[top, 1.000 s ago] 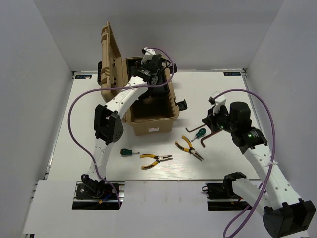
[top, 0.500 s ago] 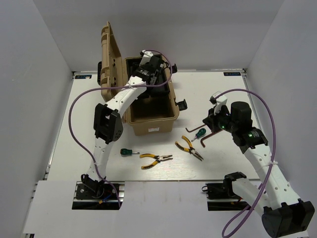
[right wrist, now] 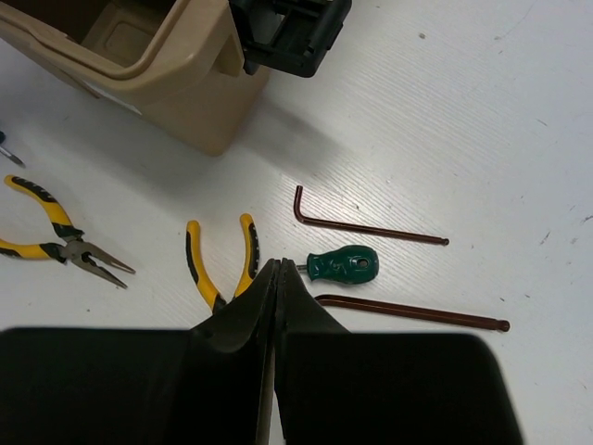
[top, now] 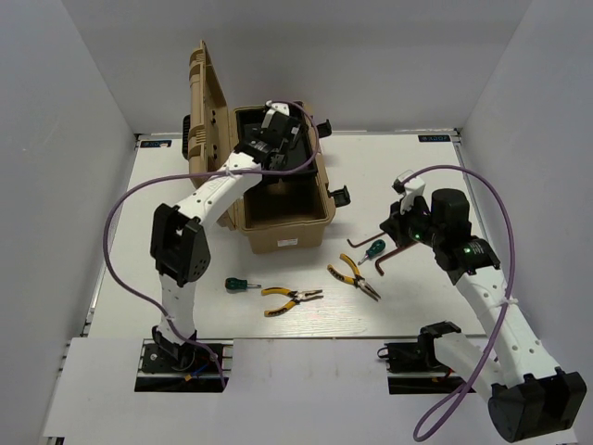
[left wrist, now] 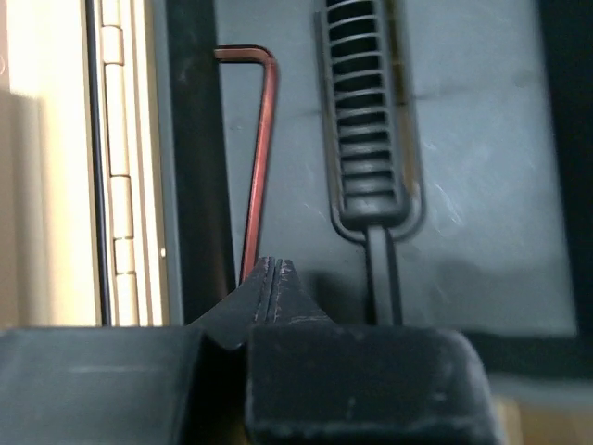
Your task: Sort the tools into containers
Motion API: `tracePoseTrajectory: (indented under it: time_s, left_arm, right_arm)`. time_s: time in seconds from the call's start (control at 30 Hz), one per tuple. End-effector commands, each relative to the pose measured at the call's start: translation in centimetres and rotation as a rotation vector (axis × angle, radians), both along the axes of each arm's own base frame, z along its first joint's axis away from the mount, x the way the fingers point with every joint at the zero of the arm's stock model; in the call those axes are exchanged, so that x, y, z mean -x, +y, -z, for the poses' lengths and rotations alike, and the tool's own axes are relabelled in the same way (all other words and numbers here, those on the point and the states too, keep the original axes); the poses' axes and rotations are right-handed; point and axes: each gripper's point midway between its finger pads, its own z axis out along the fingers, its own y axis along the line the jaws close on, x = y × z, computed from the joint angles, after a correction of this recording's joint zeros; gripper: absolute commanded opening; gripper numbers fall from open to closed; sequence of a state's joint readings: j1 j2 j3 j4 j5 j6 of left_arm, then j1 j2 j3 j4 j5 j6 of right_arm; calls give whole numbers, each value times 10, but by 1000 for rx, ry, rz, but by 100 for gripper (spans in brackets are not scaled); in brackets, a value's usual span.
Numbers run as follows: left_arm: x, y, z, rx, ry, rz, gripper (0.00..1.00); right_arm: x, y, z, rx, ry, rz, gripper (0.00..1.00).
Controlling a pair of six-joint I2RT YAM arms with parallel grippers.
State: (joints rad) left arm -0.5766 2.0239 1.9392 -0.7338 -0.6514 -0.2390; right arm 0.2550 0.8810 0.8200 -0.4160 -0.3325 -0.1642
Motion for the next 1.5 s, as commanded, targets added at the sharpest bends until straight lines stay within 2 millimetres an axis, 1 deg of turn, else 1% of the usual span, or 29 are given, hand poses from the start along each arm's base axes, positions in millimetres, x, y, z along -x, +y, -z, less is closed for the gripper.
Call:
tracePoseTrajectory:
  time_s: [0.0,0.03,0.07,0.17,0.2,0.27,0.3,0.37,0.4,0.43,0.5,0.53,0.57,0.6,0.63,0.7,0.73,0.77,0.8,0.83,0.87,0.9,0.93,0.97,1.03,1.1,1.27,1.4,1.47]
  left_arm:
    - [15,-19,-85,194,-153,129,0]
    - [16,-25,-84,211,-142,155,0]
    - [24,-31,-99,236,-166,196,2]
    - [46,-55,-110,309,-140,366,14]
    - [64,-73,-125,360,-143,494,30]
    - [89,-98,-127,420,-118,682,49]
    - [118,-124,-131,479,-75,856,60]
    - [150,-145,-142,535,-50,1026,65]
    - [165,-151,-131,533,5,1065,65]
    - [182,-159,-132,531,17,1115,65]
    - [199,-152,-129,512,16,1106,61]
    - [212,-150,-111,485,51,1122,50]
    - [218,-142,-118,475,17,1107,42]
    - [223,-138,-113,464,22,1099,31]
    - [233,-137,-97,438,51,1111,12]
    - [246,-128,-92,422,55,1105,8]
    - [254,-125,-78,405,81,1115,10]
    - [261,-124,-75,397,85,1133,16]
    - [268,-120,-77,410,67,1149,26]
    - [281,-122,-79,435,69,1197,43]
    - [290,-122,-82,445,58,1236,49]
    - [295,-121,-79,458,49,1256,54]
    - [311,-118,-92,489,13,1308,60]
    - [316,-115,-89,491,7,1329,63]
    - [326,-113,-97,499,-32,1372,66]
    - [331,-107,-98,497,-60,1381,68]
    - [331,-105,-78,474,-44,1388,68]
    - [335,-105,-73,467,-42,1401,68]
    - [335,-105,-77,470,-61,1404,68]
  right_arm:
    - [-4,0,-3,-6,1,1,1]
    - [-4,1,-1,-5,7,-2,1]
    - [-4,1,-1,-5,10,-4,5]
    - [-10,-2,3,24,16,10,33]
    - [-14,-6,13,56,33,22,47]
    - [-21,-13,17,97,45,52,49]
    - [-22,-19,38,158,103,54,51]
    - [-24,-23,43,195,131,57,51]
    - [-23,-25,49,220,142,44,46]
    - [-21,-26,63,242,176,33,32]
    - [-23,-35,77,289,217,68,15]
    - [-25,-39,80,308,222,88,8]
    - [-28,-49,83,350,232,135,6]
    - [-35,-64,88,399,243,208,2]
    - [-32,-75,96,450,285,246,0]
    - [-34,-85,107,475,332,286,0]
    - [-35,-88,110,479,344,309,8]
    - [-35,-90,116,483,368,321,16]
    - [-38,-94,118,473,388,369,23]
    - [-40,-96,120,471,399,384,29]
    - [-44,-99,124,452,418,425,35]
    - [-47,-108,128,467,445,483,36]
    - [-52,-114,132,465,471,516,36]
    - [-53,-112,134,434,495,544,36]
    - [-55,-113,147,378,588,607,36]
    - [-59,-104,150,316,649,601,40]
    - [-58,-94,164,211,782,681,46]
    - [-52,-91,174,182,827,722,48]
    - [-47,-91,176,183,835,742,48]
